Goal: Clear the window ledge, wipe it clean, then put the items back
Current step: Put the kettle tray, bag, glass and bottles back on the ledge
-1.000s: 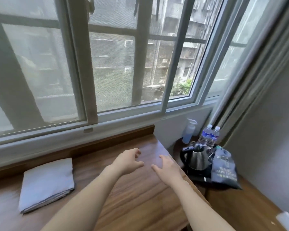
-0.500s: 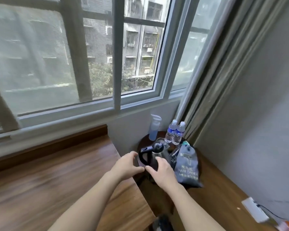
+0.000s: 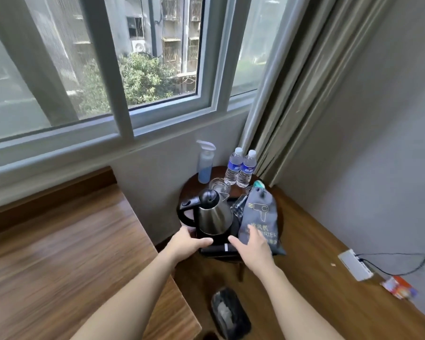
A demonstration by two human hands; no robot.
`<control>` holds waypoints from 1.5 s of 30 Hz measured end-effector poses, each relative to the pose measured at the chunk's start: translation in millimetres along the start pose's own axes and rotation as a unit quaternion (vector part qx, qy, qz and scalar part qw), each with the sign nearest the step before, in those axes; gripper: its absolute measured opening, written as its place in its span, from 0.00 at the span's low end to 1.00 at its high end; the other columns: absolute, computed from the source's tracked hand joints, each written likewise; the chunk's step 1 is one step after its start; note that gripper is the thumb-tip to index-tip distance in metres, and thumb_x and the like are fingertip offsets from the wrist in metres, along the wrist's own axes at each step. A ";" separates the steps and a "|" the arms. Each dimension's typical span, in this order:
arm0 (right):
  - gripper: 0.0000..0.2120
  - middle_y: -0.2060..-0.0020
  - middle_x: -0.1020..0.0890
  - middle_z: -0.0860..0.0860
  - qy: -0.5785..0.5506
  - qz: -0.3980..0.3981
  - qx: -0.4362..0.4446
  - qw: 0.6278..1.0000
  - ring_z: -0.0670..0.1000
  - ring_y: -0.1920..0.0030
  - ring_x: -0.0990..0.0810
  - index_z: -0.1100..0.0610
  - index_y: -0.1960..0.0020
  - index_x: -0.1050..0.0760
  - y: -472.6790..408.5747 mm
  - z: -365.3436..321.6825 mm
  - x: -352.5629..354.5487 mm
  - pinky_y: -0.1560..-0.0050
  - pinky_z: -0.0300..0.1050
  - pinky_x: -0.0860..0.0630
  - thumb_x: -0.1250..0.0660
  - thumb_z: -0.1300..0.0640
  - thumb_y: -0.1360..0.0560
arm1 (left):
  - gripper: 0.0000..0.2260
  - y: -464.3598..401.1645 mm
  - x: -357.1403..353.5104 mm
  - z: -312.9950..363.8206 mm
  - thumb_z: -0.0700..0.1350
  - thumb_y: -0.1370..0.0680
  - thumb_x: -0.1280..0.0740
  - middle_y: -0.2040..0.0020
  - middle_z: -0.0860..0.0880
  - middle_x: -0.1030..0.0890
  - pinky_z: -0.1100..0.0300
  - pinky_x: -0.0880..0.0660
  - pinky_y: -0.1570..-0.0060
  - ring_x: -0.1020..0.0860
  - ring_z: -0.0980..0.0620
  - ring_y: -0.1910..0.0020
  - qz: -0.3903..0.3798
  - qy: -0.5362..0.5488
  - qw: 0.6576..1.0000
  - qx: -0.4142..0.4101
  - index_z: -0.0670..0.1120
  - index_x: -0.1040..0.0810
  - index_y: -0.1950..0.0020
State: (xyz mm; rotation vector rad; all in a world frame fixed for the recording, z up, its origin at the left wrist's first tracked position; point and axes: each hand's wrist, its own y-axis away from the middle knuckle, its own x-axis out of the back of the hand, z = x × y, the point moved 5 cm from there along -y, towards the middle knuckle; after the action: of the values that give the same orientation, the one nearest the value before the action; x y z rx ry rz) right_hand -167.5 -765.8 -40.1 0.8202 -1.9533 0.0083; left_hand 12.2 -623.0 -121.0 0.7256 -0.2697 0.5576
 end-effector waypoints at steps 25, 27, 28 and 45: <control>0.62 0.24 0.37 0.62 -0.002 -0.019 -0.131 0.991 0.63 0.25 0.38 0.60 0.20 0.54 -217.7 175.7 9.6 0.27 0.57 0.38 0.22 0.34 0.38 | 0.37 -127.4 -91.9 -12.2 0.67 0.50 0.20 0.47 0.57 0.18 0.53 0.28 0.34 0.21 0.57 0.43 0.102 0.162 0.979 0.071 0.54 0.20 0.45; 0.64 0.26 0.33 0.61 -0.032 -0.057 -0.148 0.987 0.62 0.27 0.33 0.60 0.20 0.53 -227.4 184.7 2.1 0.28 0.55 0.35 0.21 0.34 0.40 | 0.35 -129.5 -93.2 -11.3 0.67 0.52 0.21 0.48 0.59 0.23 0.54 0.30 0.33 0.24 0.54 0.41 0.129 0.152 0.976 0.081 0.57 0.22 0.48; 0.65 0.27 0.31 0.61 -0.045 -0.075 -0.156 0.984 0.62 0.28 0.31 0.60 0.20 0.52 -231.3 187.7 -1.8 0.29 0.55 0.33 0.20 0.34 0.42 | 0.36 -129.7 -93.5 -9.8 0.65 0.54 0.21 0.49 0.59 0.27 0.55 0.32 0.32 0.26 0.53 0.40 0.140 0.155 0.975 0.078 0.57 0.23 0.49; 0.56 0.29 0.33 0.63 -0.125 -0.068 -0.205 0.968 0.64 0.27 0.35 0.68 0.29 0.38 -249.9 198.4 -27.0 0.27 0.57 0.36 0.20 0.35 0.41 | 0.38 -141.7 -93.8 -3.7 0.44 0.49 0.17 0.46 0.42 0.16 0.47 0.27 0.36 0.19 0.44 0.43 0.045 0.296 0.953 0.050 0.38 0.22 0.40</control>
State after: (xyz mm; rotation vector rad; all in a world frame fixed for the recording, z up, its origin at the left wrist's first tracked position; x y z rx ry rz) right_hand -178.8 -1010.8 -246.0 0.6999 -2.0282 -0.5874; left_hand 15.6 -743.3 -240.9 0.6138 0.2879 0.8518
